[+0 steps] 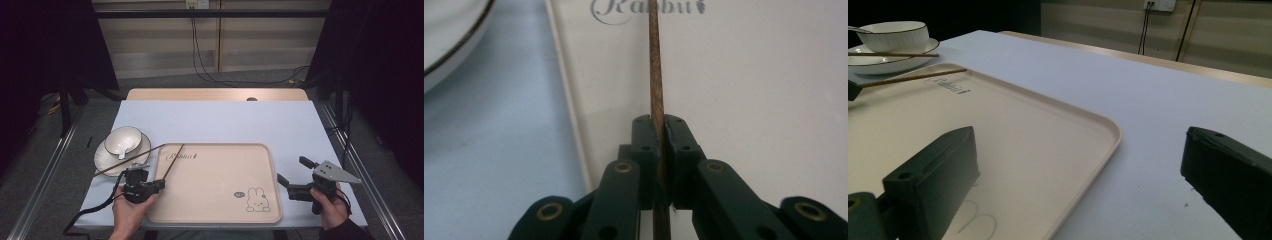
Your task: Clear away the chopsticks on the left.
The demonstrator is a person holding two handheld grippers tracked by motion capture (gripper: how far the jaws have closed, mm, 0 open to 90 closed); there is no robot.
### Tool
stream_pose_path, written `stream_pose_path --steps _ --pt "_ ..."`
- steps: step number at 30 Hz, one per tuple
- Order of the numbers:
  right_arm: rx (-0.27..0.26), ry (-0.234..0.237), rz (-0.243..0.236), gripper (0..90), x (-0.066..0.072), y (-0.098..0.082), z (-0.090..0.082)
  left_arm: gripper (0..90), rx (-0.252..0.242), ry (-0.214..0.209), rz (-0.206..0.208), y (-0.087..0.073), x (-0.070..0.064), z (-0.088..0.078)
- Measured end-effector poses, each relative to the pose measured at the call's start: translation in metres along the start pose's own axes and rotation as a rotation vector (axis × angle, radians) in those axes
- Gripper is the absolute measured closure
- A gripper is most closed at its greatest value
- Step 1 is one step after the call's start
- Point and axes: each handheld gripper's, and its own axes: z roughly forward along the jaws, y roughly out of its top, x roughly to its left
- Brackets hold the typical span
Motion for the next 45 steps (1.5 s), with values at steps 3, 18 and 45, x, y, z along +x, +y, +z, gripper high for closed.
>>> stream_pose_path --steps 3,18,45 --pt "0.001 0.002 -0.002 1.7 0.000 0.000 0.000 84.6 0.024 0.015 -0.004 0.000 0.000 0.005" --pt "0.002 0.011 -0.012 1.7 0.001 0.000 0.000 82.6 0.017 0.024 0.000 -0.001 -0.001 0.011" --pt "-0.009 0.015 -0.006 1.7 0.001 0.001 0.000 33.5 -0.120 -0.116 0.184 0.005 0.005 -0.011"
